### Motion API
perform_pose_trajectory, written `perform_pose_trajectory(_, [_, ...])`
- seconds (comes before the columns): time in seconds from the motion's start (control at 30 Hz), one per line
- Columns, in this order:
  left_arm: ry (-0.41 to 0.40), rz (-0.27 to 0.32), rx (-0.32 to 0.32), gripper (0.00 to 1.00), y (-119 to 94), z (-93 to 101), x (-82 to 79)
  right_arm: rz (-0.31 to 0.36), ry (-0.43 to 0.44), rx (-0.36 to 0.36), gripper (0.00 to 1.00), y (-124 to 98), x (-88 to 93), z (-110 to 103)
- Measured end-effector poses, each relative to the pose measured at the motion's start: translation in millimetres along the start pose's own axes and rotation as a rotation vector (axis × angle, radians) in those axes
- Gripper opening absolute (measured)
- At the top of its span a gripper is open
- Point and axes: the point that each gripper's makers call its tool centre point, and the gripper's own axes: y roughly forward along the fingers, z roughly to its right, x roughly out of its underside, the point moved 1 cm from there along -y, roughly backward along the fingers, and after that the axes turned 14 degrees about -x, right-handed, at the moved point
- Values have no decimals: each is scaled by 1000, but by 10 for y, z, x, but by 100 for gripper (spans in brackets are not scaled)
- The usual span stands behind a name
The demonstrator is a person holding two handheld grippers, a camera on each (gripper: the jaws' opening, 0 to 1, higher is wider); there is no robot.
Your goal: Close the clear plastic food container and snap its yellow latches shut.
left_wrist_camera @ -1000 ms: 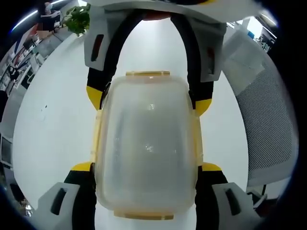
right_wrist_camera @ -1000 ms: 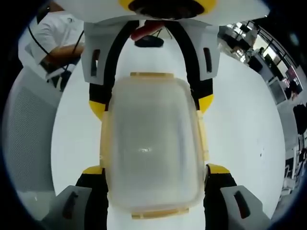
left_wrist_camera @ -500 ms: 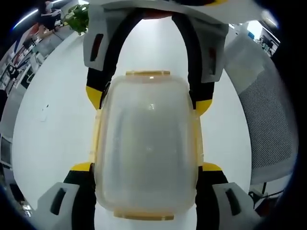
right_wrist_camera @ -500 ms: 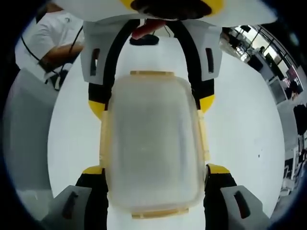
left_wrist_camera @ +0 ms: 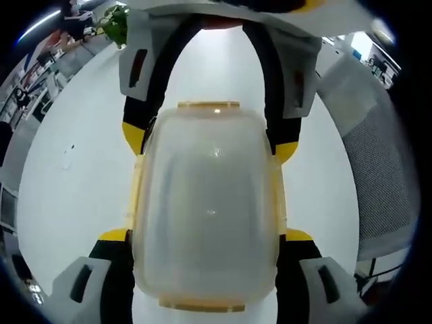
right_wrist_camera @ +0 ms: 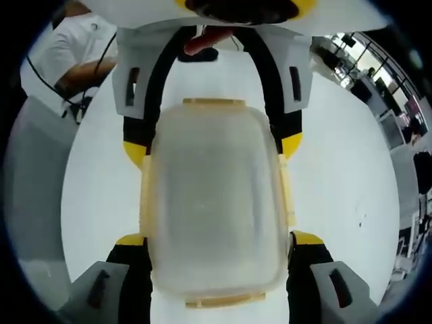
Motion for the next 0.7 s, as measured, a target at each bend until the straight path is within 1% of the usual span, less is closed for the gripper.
perform_pose_trajectory(0.5, [5,-27,-11,90,78,-195,33,19,-1,4,83,-27,-23,193])
perform_pose_trajectory(0.7, [-4,-25,-9,91,94,-236,44,15,-6,1,84,-27,-36,230])
